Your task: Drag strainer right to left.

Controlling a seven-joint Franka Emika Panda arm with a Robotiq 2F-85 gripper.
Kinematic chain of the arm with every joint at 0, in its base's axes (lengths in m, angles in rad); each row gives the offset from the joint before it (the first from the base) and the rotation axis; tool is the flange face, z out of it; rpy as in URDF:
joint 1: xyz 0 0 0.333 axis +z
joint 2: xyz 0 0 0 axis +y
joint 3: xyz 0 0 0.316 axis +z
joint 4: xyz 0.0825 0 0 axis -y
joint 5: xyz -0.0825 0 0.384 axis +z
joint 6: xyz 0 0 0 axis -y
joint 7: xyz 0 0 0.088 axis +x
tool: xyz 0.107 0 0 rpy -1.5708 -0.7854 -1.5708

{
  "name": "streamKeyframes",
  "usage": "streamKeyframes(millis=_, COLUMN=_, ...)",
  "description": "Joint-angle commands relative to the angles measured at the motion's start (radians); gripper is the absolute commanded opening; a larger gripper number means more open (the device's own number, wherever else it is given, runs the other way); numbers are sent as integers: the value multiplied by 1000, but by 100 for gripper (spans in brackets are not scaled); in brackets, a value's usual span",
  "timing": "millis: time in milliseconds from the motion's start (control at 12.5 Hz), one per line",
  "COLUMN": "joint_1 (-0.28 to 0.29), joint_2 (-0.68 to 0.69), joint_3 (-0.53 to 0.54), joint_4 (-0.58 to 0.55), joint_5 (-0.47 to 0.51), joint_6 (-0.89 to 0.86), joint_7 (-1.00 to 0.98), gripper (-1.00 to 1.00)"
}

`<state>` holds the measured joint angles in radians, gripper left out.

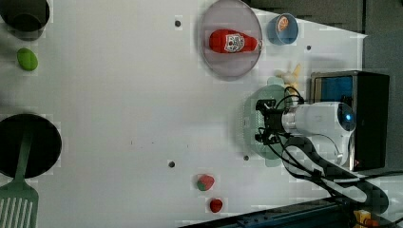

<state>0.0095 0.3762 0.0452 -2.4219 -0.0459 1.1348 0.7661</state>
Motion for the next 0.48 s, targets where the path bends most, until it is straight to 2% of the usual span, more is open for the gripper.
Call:
streamKeyframes(millis=80, joint_1=39, joint_2=-9, joint_3=5, joint_4=9, joint_5=12, joint_6=-15, joint_7=65, gripper=100)
streamKeyframes(millis=480, joint_1=85, joint_2=3, joint_3=60, joint_4=17, joint_5=148, joint_6=-21, joint_7=65, gripper=100)
